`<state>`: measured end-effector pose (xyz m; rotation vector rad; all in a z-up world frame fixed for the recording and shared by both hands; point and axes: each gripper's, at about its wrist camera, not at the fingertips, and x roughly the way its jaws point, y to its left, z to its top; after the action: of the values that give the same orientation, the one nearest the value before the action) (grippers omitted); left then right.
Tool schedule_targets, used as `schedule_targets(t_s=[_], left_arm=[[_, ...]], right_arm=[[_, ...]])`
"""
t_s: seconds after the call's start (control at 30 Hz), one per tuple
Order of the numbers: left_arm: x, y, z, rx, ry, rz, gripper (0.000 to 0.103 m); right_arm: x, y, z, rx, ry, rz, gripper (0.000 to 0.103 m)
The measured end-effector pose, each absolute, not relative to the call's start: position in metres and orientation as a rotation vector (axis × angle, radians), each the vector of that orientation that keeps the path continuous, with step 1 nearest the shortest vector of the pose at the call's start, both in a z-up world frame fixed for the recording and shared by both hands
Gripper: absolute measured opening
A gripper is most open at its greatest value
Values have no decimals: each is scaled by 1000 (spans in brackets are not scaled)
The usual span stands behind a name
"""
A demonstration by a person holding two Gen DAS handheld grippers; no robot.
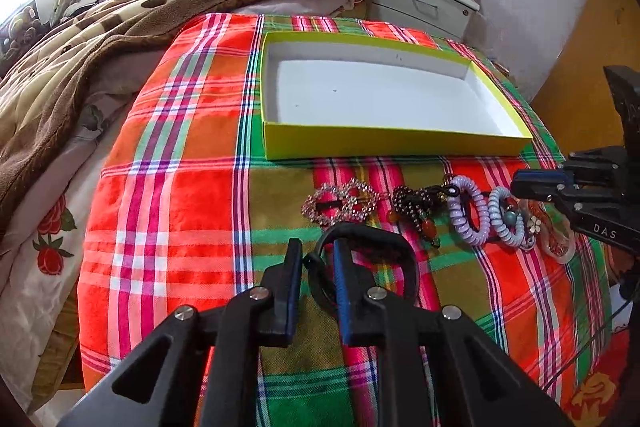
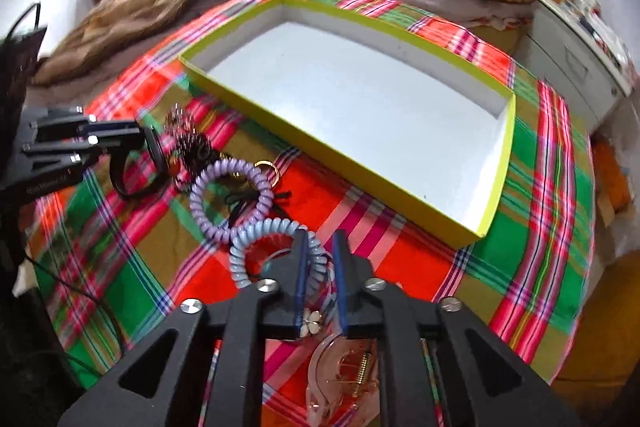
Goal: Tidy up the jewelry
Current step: 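Close the left gripper on the black band while the right gripper grasps the blue coiled hair tie, then carry both items into the yellow box and open both grippers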
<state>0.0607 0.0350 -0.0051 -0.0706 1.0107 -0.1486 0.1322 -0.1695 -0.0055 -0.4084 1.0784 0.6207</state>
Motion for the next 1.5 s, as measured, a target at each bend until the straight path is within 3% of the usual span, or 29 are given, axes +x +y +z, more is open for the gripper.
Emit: schedule_targets(t_s=[0.1, 0.17, 0.4, 0.57, 0.83, 1.5], left_arm=[[61, 36, -10, -74, 1028, -143, 16], [62, 37, -13, -79, 1038, -141, 16], [64, 35, -13, -58, 1040, -147, 17], [65, 33, -13, -49, 1039, -148, 17], [62, 37, -10, -57, 1030, -151, 15], [71, 49, 28, -105, 942, -168, 15]], right_arm=[[132, -164, -10, -435, 1098, 643, 15], [133, -161, -15, -449, 1121, 655, 22], [140, -155, -23, -452, 1146, 650, 23], [138, -156, -20, -437, 1126, 638, 14], [126, -171, 2, -322, 1055, 589, 10], [126, -203, 38, -5, 933, 494, 10]])
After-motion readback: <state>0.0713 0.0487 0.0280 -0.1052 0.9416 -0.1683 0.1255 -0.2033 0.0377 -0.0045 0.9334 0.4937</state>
